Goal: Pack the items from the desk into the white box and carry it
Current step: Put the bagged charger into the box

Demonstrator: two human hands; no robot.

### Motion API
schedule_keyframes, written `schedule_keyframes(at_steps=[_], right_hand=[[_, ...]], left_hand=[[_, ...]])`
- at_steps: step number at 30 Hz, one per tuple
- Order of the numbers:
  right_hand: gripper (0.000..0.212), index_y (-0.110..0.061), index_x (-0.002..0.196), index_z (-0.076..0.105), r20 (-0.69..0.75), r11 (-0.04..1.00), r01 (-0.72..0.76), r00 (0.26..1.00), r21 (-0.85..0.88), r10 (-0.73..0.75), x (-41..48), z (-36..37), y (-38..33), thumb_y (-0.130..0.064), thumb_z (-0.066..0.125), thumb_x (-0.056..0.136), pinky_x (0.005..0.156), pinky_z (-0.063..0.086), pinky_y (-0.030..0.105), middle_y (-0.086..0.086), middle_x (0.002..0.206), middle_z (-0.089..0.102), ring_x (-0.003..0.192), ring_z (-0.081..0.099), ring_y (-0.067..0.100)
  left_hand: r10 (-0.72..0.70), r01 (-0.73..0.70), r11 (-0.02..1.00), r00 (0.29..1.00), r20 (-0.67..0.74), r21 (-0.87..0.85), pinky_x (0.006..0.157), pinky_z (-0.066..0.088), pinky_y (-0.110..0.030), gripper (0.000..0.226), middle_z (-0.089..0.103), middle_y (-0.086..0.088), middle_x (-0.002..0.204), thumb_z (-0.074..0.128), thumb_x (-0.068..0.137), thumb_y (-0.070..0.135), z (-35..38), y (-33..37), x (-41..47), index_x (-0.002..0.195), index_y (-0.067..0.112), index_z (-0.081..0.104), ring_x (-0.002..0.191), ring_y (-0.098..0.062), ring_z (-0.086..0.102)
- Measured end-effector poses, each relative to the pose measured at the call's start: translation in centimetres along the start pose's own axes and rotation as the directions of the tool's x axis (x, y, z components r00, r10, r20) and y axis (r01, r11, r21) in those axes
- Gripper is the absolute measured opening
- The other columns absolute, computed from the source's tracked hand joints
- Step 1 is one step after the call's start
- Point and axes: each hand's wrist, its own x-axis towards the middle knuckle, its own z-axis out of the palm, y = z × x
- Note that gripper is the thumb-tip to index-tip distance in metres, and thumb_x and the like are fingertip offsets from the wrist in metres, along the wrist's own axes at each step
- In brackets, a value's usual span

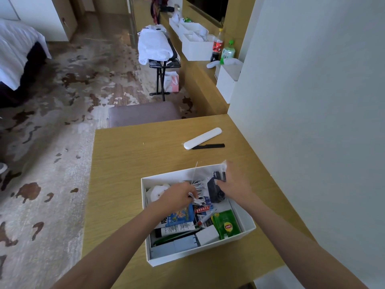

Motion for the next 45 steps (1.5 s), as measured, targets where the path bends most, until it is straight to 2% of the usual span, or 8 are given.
schedule_keyframes(at_steps=[4, 8, 19, 25, 32, 36, 40, 45], right_hand=[[0.056, -0.015, 0.131, 0.034, 0.05, 0.999, -0.022, 0.999, 0.037, 0.02, 0.3, 0.1, 0.5, -0.021, 0.068, 0.087, 0.061, 0.049, 0.031, 0.005, 0.099, 0.059, 0.081, 0.057, 0.018], [0.055, -0.015, 0.134, 0.031, 0.045, 0.998, 0.027, 0.999, -0.048, -0.025, 0.1, -0.1, 0.6, -0.014, 0.062, 0.089, 0.056, 0.05, 0.031, 0.002, 0.088, 0.056, 0.074, 0.059, 0.017], [0.048, -0.016, 0.123, 0.038, 0.032, 0.999, -0.003, 0.999, -0.053, 0.005, 0.3, 0.1, 0.5, -0.014, 0.065, 0.084, 0.045, 0.04, 0.024, -0.001, 0.083, 0.051, 0.074, 0.059, 0.017], [0.057, -0.012, 0.134, 0.035, 0.063, 0.999, -0.023, 0.998, 0.043, 0.02, 0.9, 0.8, 0.6, -0.013, 0.063, 0.084, 0.059, 0.042, 0.028, 0.001, 0.088, 0.055, 0.07, 0.052, 0.009], [0.062, -0.021, 0.141, 0.026, 0.121, 0.991, -0.037, 0.992, 0.131, 0.021, 0.9, 0.9, 0.7, -0.012, 0.059, 0.089, 0.049, 0.038, 0.023, 0.002, 0.079, 0.058, 0.07, 0.057, 0.011], [0.064, -0.016, 0.144, 0.02, 0.116, 0.991, 0.076, 0.991, -0.106, -0.064, 0.4, 0.9, 0.3, -0.01, 0.057, 0.092, 0.044, 0.033, 0.021, -0.002, 0.069, 0.052, 0.058, 0.052, 0.008], [0.092, -0.012, 0.152, 0.003, 0.157, 0.786, 0.274, 0.962, -0.554, -0.225, -0.7, 1.4, -0.5, -0.001, 0.064, 0.084, 0.055, 0.041, 0.028, 0.011, 0.101, 0.059, 0.069, 0.056, 0.019], [0.073, -0.008, 0.139, 0.034, 0.067, 0.638, 0.259, 0.949, -0.725, -0.309, -1.6, 0.1, -1.7, -0.015, 0.075, 0.079, 0.058, 0.043, 0.027, 0.017, 0.125, 0.047, 0.096, 0.054, 0.023]], left_hand=[[-0.047, 0.047, 0.999, 0.998, -0.039, 0.003, 0.071, 0.053, -0.031, 0.02, 0.065, 0.001, 0.111, 0.052, 0.091, 0.016, 0.1, -0.3, 0.1, 0.098, 0.023, 0.069, 0.075, -0.013, 0.06], [-0.047, 0.049, 0.998, 0.998, -0.048, 0.031, 0.079, 0.052, -0.035, 0.02, 0.067, -0.002, 0.112, 0.052, 0.092, 0.023, 0.0, -0.3, 0.4, 0.104, 0.021, 0.068, 0.094, -0.02, 0.063], [-0.037, 0.039, 0.998, 0.999, -0.04, 0.046, 0.075, 0.05, -0.032, 0.022, 0.069, 0.0, 0.11, 0.05, 0.094, 0.023, 0.1, -0.4, 0.8, 0.105, 0.022, 0.069, 0.09, -0.018, 0.064], [-0.068, 0.071, 0.996, 0.996, -0.049, 0.051, 0.05, 0.045, -0.021, 0.021, 0.07, 0.003, 0.102, 0.046, 0.095, 0.022, -0.2, -1.2, 0.5, 0.099, 0.026, 0.067, 0.05, 0.001, 0.057], [-0.046, 0.05, 0.997, 0.997, -0.057, 0.067, 0.076, 0.056, -0.036, 0.022, 0.07, 0.003, 0.107, 0.047, 0.095, 0.023, -0.5, -1.4, 0.2, 0.103, 0.024, 0.068, 0.081, -0.019, 0.07], [-0.021, 0.025, 0.997, 0.998, -0.054, 0.075, 0.081, 0.054, -0.034, 0.023, 0.07, 0.001, 0.111, 0.047, 0.096, 0.022, -0.5, -1.1, 0.3, 0.106, 0.021, 0.068, 0.093, -0.018, 0.066], [-0.037, 0.04, 0.996, 0.998, -0.046, 0.081, 0.083, 0.052, -0.034, 0.023, 0.068, 0.0, 0.113, 0.047, 0.096, 0.022, -0.3, -0.7, 0.5, 0.107, 0.02, 0.067, 0.1, -0.019, 0.063], [-0.008, 0.013, 0.996, 0.998, -0.056, 0.087, 0.079, 0.049, -0.031, 0.024, 0.069, -0.002, 0.111, 0.047, 0.095, 0.021, -0.3, -0.2, 0.6, 0.107, 0.018, 0.068, 0.099, -0.02, 0.062]])
